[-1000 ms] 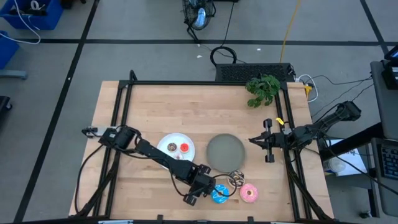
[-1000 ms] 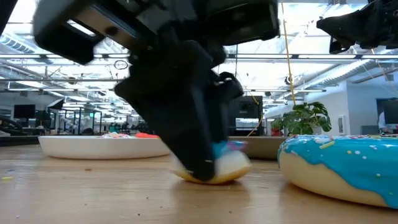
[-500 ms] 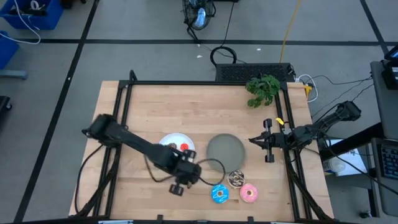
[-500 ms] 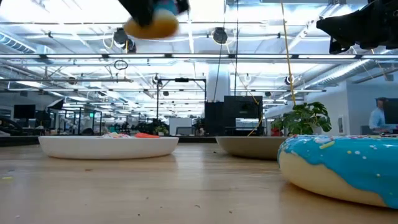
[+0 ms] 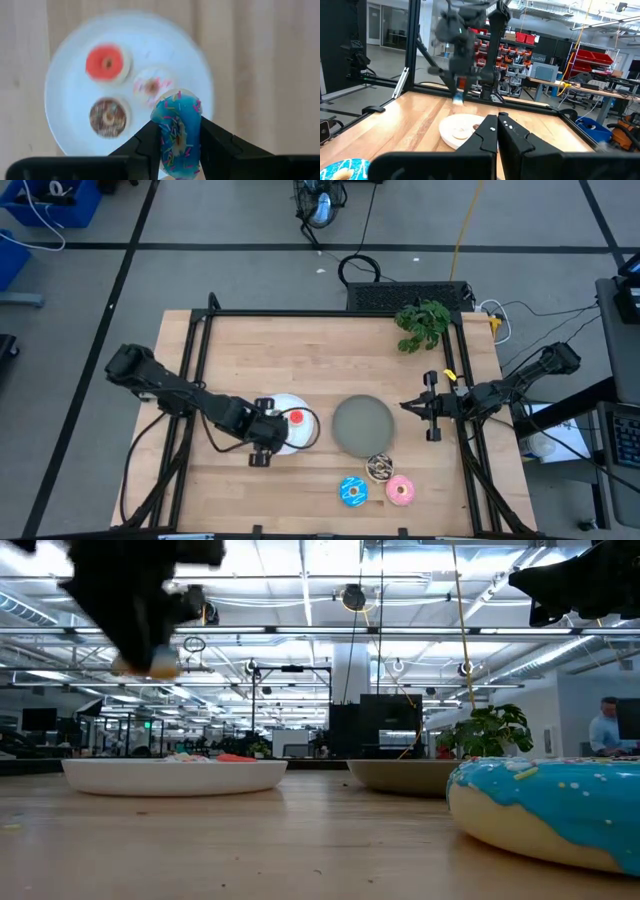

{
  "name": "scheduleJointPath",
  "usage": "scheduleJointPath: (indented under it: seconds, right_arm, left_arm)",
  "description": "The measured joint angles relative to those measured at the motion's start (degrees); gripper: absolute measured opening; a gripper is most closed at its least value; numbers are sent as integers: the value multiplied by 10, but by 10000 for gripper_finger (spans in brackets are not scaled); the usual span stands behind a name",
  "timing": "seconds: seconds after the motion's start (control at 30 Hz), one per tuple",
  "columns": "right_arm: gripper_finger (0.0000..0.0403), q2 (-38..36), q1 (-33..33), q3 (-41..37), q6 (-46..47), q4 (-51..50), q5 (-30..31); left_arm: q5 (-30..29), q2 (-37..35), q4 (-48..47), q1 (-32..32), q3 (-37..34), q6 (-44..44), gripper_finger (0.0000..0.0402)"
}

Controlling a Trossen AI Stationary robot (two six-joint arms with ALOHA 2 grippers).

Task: Pick & Place donuts
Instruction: Put the small blue donut on the white plate

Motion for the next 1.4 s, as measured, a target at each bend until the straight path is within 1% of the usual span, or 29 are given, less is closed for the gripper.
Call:
scheduleJointPath:
  seconds: [0.13, 0.3, 0.5, 0.63, 0.9, 1.0, 1.27, 1.4]
  right_arm:
    - [0, 0, 0, 0, 0, 4, 0]
    - [0, 0, 0, 0, 0, 5, 0]
    - [0, 0, 0, 0, 0, 4, 0]
    - [0, 0, 0, 0, 0, 4, 0]
    - [0, 0, 0, 0, 0, 4, 0]
    - [0, 0, 0, 0, 6, 4, 0]
    - [0, 0, 0, 0, 7, 4, 0]
    - [0, 0, 0, 0, 8, 4, 0]
  left_arm:
    - [16, -10, 47, 16, -69, -17, 113]
    - [40, -10, 99, 30, -116, -22, 107]
    - [37, -11, 118, 37, -141, -22, 102]
    - [33, -11, 145, 37, -155, -14, 102]
    - [31, -11, 167, 37, -189, -18, 105]
    - [30, -11, 182, 37, -202, -18, 123]
    - [25, -11, 180, 37, -187, -21, 217]
    - [30, -11, 177, 38, -178, -20, 251]
